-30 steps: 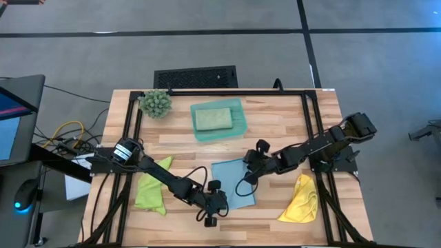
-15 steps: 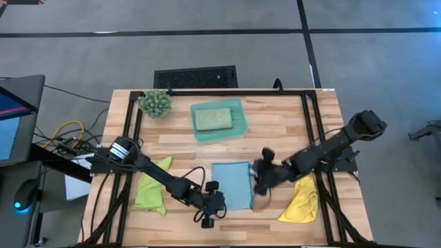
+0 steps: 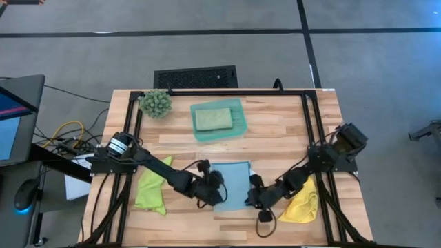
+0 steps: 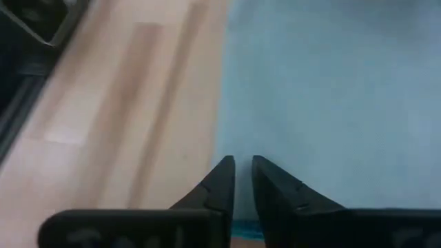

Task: Fold microfiber towels
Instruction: Fold the blue towel

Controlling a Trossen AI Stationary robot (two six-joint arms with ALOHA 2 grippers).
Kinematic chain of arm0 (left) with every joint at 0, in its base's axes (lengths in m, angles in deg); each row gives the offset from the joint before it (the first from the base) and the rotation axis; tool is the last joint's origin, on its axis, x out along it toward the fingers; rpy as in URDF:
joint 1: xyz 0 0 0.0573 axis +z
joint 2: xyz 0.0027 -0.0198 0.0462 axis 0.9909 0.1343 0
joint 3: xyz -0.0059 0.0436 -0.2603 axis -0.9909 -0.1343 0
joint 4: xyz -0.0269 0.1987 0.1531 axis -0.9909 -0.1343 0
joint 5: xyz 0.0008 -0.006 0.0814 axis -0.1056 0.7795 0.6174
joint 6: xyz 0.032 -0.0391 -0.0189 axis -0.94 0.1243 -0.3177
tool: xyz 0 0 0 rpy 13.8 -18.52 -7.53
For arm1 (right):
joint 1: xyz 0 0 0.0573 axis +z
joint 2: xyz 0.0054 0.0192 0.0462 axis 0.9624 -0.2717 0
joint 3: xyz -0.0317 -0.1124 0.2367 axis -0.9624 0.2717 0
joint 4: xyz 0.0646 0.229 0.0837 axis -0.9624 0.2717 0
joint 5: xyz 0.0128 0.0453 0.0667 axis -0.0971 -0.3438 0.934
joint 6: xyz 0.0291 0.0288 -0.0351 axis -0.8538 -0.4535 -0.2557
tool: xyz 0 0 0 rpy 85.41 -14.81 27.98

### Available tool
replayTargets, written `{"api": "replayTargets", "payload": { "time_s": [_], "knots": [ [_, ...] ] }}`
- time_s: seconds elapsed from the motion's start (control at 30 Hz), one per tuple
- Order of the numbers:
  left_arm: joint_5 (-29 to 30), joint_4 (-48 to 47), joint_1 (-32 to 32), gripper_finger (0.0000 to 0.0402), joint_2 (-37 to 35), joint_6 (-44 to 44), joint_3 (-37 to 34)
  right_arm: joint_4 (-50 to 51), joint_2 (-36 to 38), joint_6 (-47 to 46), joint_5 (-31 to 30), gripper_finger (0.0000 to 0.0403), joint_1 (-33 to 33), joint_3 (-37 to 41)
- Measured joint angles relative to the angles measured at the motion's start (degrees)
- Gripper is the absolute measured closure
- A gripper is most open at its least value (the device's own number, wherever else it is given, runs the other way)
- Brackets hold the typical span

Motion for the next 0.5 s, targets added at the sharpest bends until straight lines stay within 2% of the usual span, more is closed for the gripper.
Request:
{"api": "replayTargets", "payload": {
  "time_s": [0.2,0.4,0.5],
  "knots": [
    [3.13,-9.95,0.38,0.0397,0.71,5.83,0.03,-1.21,-2.8,-2.13,5.48,0.0356,-2.84,-0.18],
    [6.7,-14.49,0.21,0.0397,0.85,7.23,0.08,0.95,1.57,-1.36,5.76,0.0379,-1.54,0.1],
    [9.71,-16.34,-0.28,0.0397,0.21,9.26,0.08,0.44,4.93,-0.76,2.53,0.0387,0.16,-0.01]
  ]
}}
